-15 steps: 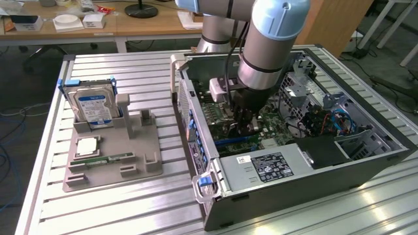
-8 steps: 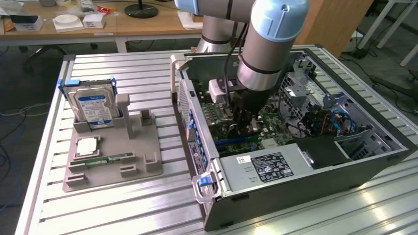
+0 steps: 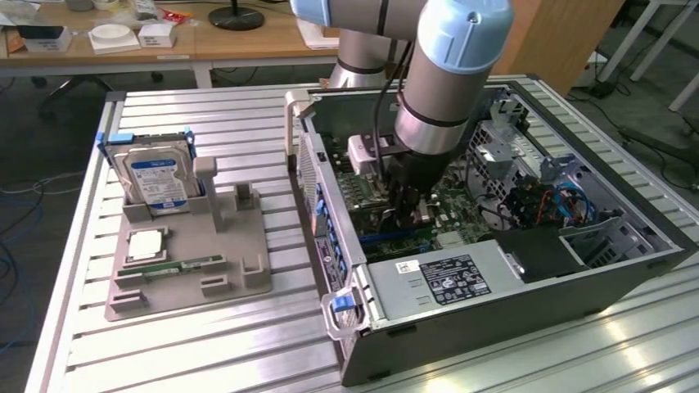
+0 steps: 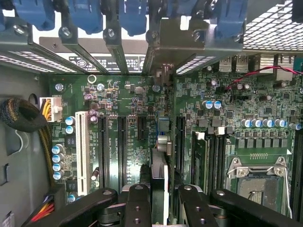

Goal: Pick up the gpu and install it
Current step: 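Insert the gpu into the slot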

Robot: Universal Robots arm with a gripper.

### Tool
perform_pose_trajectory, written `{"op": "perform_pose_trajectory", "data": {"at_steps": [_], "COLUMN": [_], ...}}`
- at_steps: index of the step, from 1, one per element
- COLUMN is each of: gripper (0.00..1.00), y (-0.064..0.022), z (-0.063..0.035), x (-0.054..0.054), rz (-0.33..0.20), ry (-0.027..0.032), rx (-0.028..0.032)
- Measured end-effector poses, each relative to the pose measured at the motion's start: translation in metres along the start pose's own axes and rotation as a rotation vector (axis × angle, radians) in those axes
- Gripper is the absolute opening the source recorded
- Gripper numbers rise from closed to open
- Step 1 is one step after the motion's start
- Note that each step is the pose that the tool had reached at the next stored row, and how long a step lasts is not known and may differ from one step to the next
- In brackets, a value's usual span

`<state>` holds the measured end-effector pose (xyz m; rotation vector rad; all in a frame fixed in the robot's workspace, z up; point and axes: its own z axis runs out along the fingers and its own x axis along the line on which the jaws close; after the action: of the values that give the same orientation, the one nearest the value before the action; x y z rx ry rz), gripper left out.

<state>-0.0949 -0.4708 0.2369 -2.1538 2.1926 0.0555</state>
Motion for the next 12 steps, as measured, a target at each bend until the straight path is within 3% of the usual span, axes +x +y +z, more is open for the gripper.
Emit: {"op": "perform_pose_trajectory", "data": {"at_steps": [12], "gripper": [0.27], "y": [0.0002], "z": [0.0041], "x": [0.0003], "rz": [0.000], "ry": [0.0000], "rx": [-0.0001]}}
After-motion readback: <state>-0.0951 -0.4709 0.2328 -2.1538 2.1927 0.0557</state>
